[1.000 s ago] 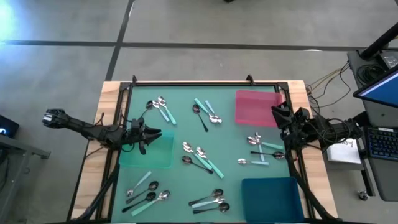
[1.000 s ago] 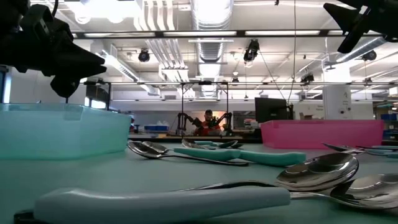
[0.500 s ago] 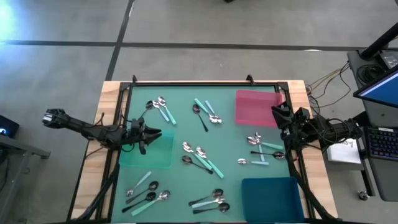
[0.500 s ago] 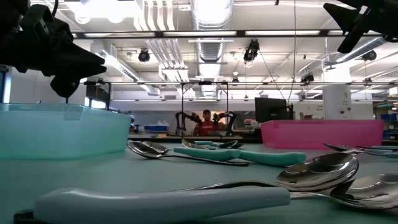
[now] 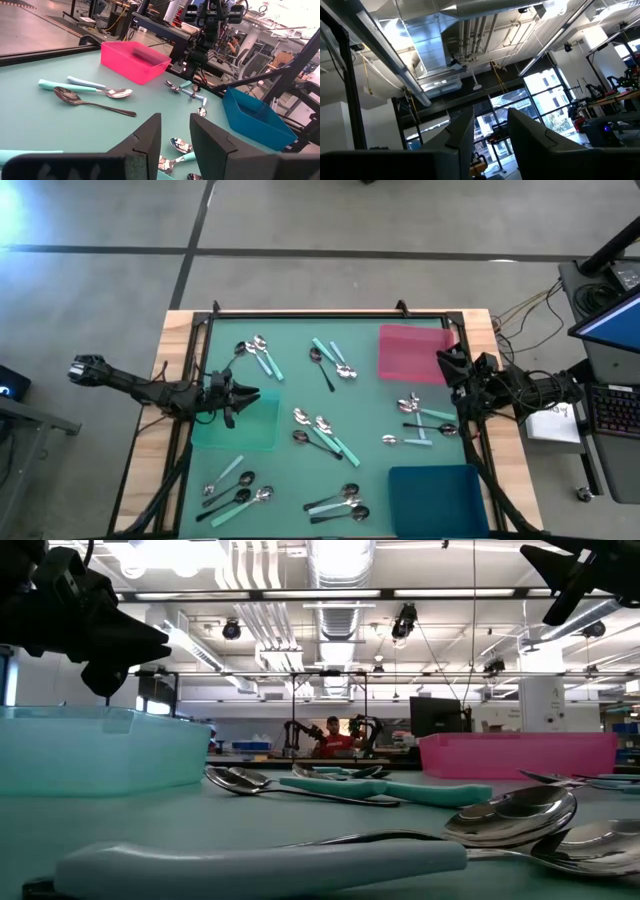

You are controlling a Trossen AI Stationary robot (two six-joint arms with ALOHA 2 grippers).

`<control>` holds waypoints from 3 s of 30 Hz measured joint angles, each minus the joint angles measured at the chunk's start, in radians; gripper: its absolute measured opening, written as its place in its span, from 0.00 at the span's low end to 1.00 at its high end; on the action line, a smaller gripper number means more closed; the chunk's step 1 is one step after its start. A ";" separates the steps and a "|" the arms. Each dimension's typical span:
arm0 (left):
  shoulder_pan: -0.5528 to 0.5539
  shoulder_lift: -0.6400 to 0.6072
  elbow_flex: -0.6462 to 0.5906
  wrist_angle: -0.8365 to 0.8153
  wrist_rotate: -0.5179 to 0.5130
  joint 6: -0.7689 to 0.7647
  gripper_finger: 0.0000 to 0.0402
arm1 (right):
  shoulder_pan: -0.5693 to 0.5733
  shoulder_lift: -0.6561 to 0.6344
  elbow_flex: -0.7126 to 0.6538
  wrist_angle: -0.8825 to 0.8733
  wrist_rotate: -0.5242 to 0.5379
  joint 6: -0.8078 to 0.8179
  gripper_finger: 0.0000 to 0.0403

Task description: Sort silverware by color (type)

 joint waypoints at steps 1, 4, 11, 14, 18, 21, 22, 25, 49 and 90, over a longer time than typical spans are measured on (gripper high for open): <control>0.000 0.000 0.000 0.000 0.000 0.000 0.22 | 0.000 0.000 0.000 0.000 0.000 0.000 0.27; 0.000 0.000 0.000 0.000 0.000 0.000 0.22 | 0.000 0.000 0.000 0.000 0.000 0.000 0.27; 0.000 0.000 0.000 0.000 0.000 0.000 0.22 | 0.000 0.000 0.000 0.046 0.001 0.033 0.27; 0.000 0.000 0.000 0.000 0.000 0.000 0.22 | 0.000 0.000 0.000 0.086 0.002 0.013 0.27; 0.000 0.000 0.000 0.000 0.000 0.000 0.22 | 0.000 0.000 0.000 0.084 0.002 -0.064 0.27; 0.000 0.000 0.000 0.000 0.000 0.000 0.22 | 0.000 0.000 0.000 0.084 0.002 -0.048 0.27; 0.000 0.000 0.000 0.000 0.000 0.000 0.22 | 0.000 0.000 0.000 0.085 0.002 -0.029 0.27; 0.000 0.000 0.000 0.000 0.000 0.000 0.22 | 0.000 0.000 0.000 0.084 0.001 0.015 0.27; 0.000 0.000 0.000 0.000 0.000 0.000 0.22 | 0.000 0.003 0.074 -0.118 0.057 0.127 0.27; 0.000 0.009 0.000 -0.001 0.000 0.000 0.22 | 0.000 0.902 0.612 -1.610 -0.514 0.921 0.27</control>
